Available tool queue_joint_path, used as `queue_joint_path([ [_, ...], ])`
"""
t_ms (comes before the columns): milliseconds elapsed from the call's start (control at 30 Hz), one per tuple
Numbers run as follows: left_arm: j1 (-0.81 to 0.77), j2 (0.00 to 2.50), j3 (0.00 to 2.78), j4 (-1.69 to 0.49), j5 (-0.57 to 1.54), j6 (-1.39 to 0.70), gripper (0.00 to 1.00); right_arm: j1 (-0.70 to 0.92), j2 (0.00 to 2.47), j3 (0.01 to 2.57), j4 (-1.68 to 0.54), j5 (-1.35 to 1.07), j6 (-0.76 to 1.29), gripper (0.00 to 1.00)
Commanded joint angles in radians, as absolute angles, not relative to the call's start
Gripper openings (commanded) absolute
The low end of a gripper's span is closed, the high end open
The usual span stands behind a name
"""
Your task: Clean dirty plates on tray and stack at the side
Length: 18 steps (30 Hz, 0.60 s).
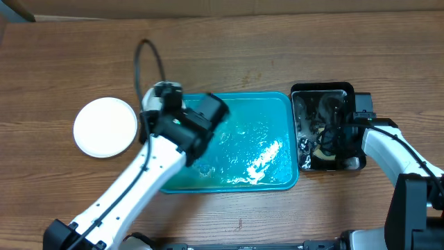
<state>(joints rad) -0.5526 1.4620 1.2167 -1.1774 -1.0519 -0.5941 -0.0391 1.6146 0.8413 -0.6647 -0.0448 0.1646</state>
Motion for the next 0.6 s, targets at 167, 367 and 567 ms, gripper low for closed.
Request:
queue_joint_path([
  [167,-0.194,1.432,1.245,-1.135,-0.649,-0.651,0.04,-0.038,1.646,0.808,-0.693,-0.046,0.183,0.04],
  [367,0.067,1.433,1.245,-1.066,-0.429,-0.648,0.04,-0.038,1.646,0.808,-0.693,-0.046,0.183,0.04],
  [567,0.286,1.474,1.244,-0.992,-0.284,-0.613,0.04,-0.038,1.646,0.808,-0.693,-0.046,0.183,0.04],
])
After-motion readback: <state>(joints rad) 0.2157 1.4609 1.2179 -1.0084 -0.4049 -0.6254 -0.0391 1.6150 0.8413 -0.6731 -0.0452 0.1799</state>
